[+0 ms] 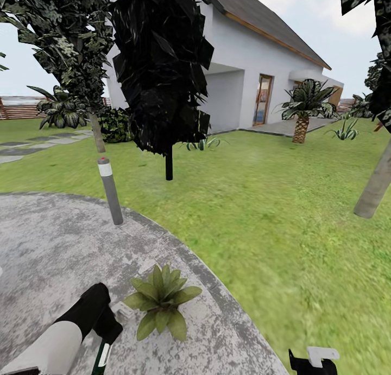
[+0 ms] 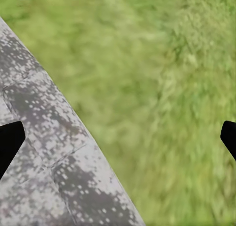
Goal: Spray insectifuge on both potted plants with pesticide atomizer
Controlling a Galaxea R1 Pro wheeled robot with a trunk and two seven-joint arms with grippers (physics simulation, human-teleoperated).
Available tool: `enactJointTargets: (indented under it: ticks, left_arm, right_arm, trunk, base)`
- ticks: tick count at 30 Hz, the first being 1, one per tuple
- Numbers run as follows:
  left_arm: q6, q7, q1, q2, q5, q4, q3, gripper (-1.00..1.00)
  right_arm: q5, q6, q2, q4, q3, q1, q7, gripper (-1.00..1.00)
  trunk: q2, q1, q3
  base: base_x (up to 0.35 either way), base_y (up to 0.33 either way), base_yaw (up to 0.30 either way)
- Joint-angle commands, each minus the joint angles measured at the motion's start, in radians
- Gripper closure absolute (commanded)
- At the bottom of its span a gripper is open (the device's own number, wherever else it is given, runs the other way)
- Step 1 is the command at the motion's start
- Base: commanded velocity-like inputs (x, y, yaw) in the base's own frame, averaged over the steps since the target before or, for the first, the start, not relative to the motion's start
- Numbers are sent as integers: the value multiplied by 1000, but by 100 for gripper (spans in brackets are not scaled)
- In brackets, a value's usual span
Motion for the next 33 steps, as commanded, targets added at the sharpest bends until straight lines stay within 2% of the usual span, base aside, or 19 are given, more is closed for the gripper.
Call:
enactJointTargets:
  ticks: [1, 3, 5, 7, 11, 21, 27, 33]
  left_arm:
    - [5, -7, -2, 1, -8, -3, 6, 100]
    - [5, -7, -3, 18, -8, -4, 6, 100]
    - [3, -8, 2, 51, -4, -3, 6, 100]
    - [2, -8, 5, 60, -3, 4, 4, 100]
    - [1, -8, 6, 55, -2, 7, 3, 100]
    - [10, -8, -10, 63, -5, -10, 8, 100]
    - [14, -26, -51, 63, -9, -11, 6, 100]
    - [6, -26, -44, 73, -11, -10, 3, 100]
  right_arm:
    - [11, -3, 0, 1, -6, -1, -5, -100]
    - [11, -3, 0, 1, -6, -1, -5, -100]
    - [11, -3, 0, 1, -6, -1, -5, -100]
    - [11, -3, 0, 1, -6, -1, -5, -100]
    - [11, -3, 0, 1, -6, -1, -5, -100]
    - [11, -3, 0, 1, -6, -1, -5, -100]
    - [11, -3, 0, 1, -5, -1, -5, -100]
    - [11, -3, 0, 1, -5, -1, -5, -100]
  trunk:
    - [0, 0, -1]
    - [0, 0, -1]
    - [0, 0, -1]
    - [0, 0, -1]
    - [0, 0, -1]
    - [0, 0, -1]
    - [0, 0, -1]
    - [0, 0, -1]
  base:
    - [0, 0, 0]
    - [0, 0, 0]
    - [0, 0, 0]
    - [0, 0, 0]
    - [0, 0, 0]
    - [0, 0, 0]
    - [0, 0, 0]
    - [0, 0, 0]
